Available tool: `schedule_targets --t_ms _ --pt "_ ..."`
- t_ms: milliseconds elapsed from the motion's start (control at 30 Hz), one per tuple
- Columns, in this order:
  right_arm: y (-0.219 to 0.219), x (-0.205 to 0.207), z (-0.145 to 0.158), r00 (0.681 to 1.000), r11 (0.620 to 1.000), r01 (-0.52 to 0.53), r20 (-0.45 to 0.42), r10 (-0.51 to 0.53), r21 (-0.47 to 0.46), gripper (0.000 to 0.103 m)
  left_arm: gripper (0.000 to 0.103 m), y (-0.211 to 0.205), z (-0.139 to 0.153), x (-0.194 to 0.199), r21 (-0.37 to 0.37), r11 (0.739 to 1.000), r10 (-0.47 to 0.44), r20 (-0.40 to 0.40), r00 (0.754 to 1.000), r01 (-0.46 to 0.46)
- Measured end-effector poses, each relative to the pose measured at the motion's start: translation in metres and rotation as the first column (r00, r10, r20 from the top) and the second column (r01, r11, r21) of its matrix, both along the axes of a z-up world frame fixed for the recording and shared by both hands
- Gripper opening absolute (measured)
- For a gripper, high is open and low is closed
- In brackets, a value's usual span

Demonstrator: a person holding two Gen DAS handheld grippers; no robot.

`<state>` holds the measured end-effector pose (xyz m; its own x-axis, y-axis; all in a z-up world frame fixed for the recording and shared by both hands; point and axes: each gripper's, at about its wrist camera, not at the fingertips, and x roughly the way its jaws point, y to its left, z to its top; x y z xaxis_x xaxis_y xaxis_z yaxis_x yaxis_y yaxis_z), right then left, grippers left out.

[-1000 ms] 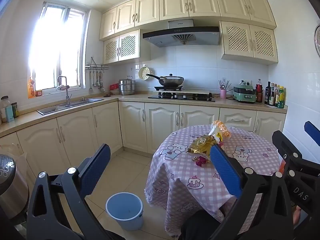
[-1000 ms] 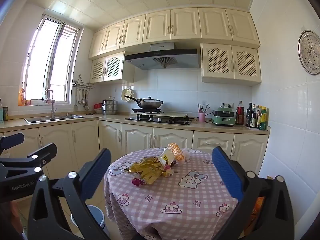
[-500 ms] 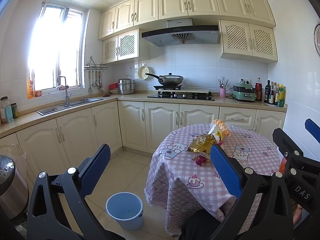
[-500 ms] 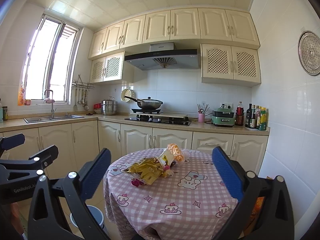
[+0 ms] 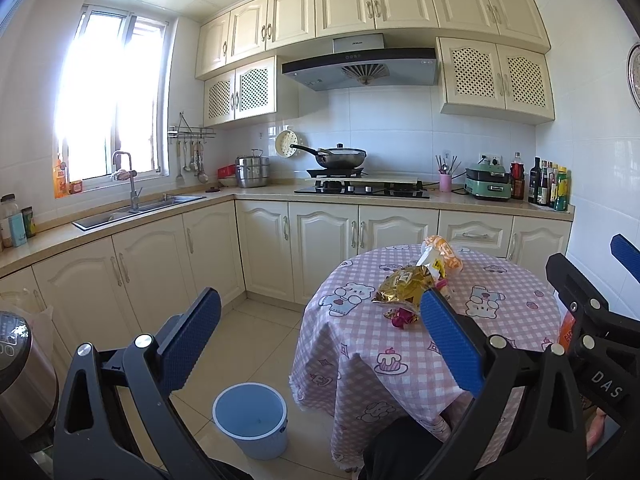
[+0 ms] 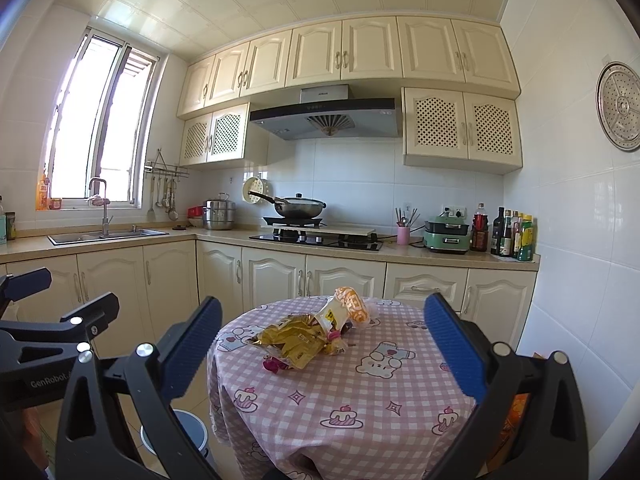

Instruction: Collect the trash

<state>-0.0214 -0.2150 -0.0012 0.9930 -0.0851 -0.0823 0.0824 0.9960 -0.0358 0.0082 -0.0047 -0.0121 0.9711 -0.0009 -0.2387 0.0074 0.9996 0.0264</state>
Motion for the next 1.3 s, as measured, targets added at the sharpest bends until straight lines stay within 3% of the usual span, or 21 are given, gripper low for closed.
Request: schedule_targets --t_ms 1300 --pt "0.0043 0.0022 -0.0051 1.000 1.000 -0.003 -0.005 0.003 -0.003 0.099 0.097 -0.0013 0.0031 -0.0021 0.004 1.000 -0.001 -0.001 1.000 0.001"
